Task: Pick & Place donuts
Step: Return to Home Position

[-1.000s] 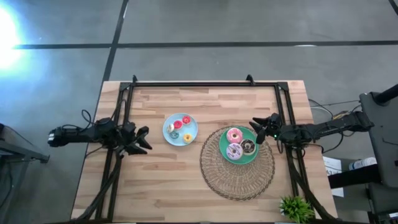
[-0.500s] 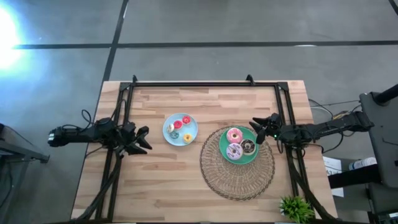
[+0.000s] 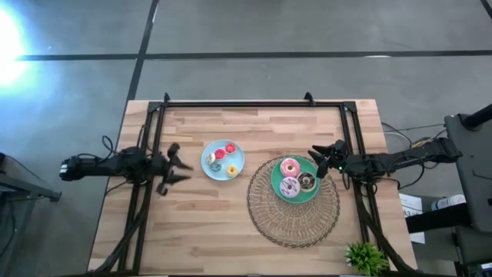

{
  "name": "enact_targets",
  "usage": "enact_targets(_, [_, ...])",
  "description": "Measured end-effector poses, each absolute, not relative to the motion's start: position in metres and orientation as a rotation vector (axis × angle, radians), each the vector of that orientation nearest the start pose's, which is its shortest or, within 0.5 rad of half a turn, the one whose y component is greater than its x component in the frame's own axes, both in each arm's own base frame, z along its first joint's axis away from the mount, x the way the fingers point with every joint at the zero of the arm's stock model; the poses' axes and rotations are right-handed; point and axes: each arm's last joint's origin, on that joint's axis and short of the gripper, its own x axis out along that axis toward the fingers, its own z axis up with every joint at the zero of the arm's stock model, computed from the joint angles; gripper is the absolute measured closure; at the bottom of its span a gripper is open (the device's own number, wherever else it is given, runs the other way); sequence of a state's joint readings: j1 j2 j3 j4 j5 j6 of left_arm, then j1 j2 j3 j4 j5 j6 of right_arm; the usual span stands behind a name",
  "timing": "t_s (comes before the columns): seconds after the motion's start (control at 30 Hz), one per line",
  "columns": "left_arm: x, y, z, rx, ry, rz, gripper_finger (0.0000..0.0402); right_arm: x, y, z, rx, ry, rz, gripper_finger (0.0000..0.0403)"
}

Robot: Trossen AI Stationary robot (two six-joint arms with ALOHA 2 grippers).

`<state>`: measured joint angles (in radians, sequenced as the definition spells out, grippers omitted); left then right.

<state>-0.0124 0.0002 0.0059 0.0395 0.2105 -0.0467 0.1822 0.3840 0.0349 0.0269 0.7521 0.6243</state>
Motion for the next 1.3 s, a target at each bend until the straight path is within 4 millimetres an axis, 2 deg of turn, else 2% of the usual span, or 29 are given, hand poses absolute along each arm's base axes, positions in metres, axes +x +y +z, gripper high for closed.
enact_targets(0.07, [0.0973, -0.0026, 0.1666, -0.044, -0.016, -0.062, 0.0284, 0.1121, 0.0005, 0.1468, 0.456, 0.105, -0.632, 0.0236])
enact_targets(0.13, [0.0973, -0.0003, 0.1661, -0.045, -0.013, 0.013, 0.0284, 0.1121, 0.0005, 0.1469, 0.456, 0.104, -0.632, 0.0236])
enact_targets(0.53, [0.0987, -0.0016, 0.1672, -0.109, -0.007, -0.031, 0.0284, 0.1120, 0.0006, 0.1468, 0.456, 0.105, -0.632, 0.0236])
enact_targets(1.3, [0.1004, -0.0016, 0.1643, -0.113, 0.028, -0.027, 0.0284, 0.1122, 0.0007, 0.1464, 0.453, 0.110, -0.633, 0.0236])
